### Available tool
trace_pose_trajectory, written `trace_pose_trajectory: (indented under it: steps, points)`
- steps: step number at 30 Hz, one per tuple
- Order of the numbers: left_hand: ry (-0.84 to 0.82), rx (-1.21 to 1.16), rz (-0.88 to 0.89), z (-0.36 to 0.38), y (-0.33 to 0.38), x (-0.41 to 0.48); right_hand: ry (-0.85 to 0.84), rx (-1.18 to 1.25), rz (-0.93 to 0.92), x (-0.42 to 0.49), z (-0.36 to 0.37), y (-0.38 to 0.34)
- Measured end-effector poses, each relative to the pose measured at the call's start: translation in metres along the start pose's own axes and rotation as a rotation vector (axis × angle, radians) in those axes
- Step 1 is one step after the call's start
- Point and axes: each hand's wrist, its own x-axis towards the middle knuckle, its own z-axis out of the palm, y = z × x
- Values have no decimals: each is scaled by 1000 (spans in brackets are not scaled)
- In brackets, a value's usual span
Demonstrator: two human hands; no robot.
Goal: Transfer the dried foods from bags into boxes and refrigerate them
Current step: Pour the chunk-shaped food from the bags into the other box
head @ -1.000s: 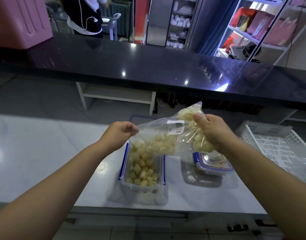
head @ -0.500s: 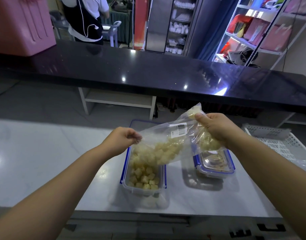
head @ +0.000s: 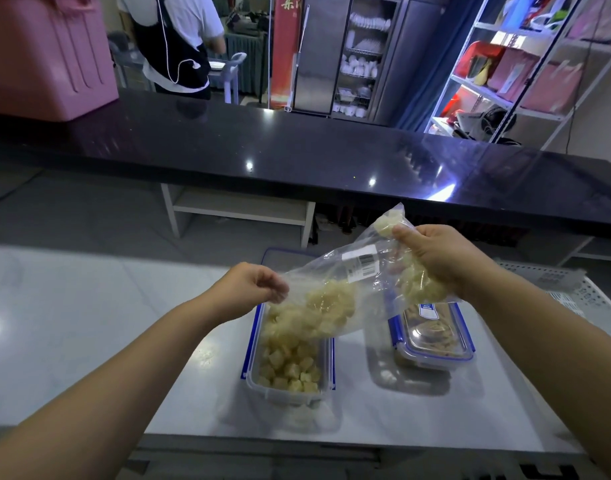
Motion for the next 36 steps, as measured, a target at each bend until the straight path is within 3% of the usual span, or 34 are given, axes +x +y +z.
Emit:
trace_pose_trajectory:
  steps: [18,28,36]
  points:
    - [-91,8,-3,-8,15,-22,-79,-69,63,-7,-12,-13]
    - [91,-32,2,-4,17,-5,38,-45,-39,2,-3,-15]
    - [-64,-19,-42,-5,13,-9,-44,-157,40,5,-12,-13]
